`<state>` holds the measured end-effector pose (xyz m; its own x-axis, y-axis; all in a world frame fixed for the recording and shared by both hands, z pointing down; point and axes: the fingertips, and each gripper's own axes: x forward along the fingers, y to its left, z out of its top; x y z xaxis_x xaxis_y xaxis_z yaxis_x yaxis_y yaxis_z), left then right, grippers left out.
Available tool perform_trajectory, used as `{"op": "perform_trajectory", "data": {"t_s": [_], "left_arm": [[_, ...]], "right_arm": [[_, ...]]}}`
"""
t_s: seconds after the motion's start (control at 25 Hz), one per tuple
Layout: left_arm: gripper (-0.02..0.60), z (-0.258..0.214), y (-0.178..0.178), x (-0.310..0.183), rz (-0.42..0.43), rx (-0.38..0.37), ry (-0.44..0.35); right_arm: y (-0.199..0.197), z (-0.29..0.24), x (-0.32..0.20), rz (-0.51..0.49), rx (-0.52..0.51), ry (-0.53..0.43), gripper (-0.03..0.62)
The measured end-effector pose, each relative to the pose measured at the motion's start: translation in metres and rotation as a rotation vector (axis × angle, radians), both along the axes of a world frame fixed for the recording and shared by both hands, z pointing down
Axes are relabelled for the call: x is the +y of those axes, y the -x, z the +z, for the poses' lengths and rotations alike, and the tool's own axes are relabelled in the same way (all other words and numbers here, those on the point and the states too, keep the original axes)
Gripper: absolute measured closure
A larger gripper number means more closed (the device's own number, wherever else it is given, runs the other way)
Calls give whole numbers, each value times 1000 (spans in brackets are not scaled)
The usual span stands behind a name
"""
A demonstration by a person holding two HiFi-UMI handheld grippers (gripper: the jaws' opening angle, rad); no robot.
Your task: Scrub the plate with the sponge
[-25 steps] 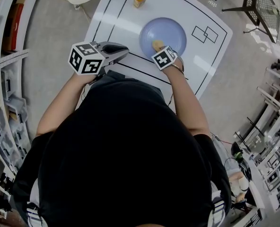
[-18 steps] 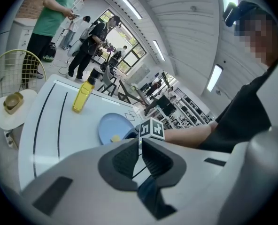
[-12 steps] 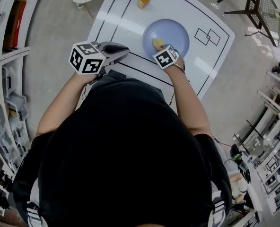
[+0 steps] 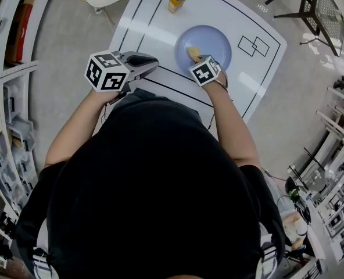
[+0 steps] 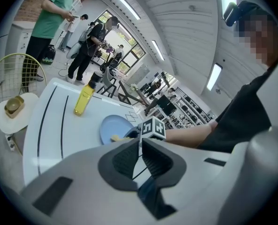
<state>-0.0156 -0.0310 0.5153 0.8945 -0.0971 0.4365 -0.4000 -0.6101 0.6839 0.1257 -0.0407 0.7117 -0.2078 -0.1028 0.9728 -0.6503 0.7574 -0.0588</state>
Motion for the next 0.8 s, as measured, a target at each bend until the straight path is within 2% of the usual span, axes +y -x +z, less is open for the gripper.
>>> {"op": "perform_trajectory", "data": {"t_s": [0.6, 0.8], "left_arm": [[555, -15, -8, -3, 61, 14, -42], [555, -23, -8, -8, 78, 13, -66]], "right_arm": [[-12, -37, -15, 148, -65, -86, 559], [-22, -57, -25, 221, -98, -147, 559]]}}
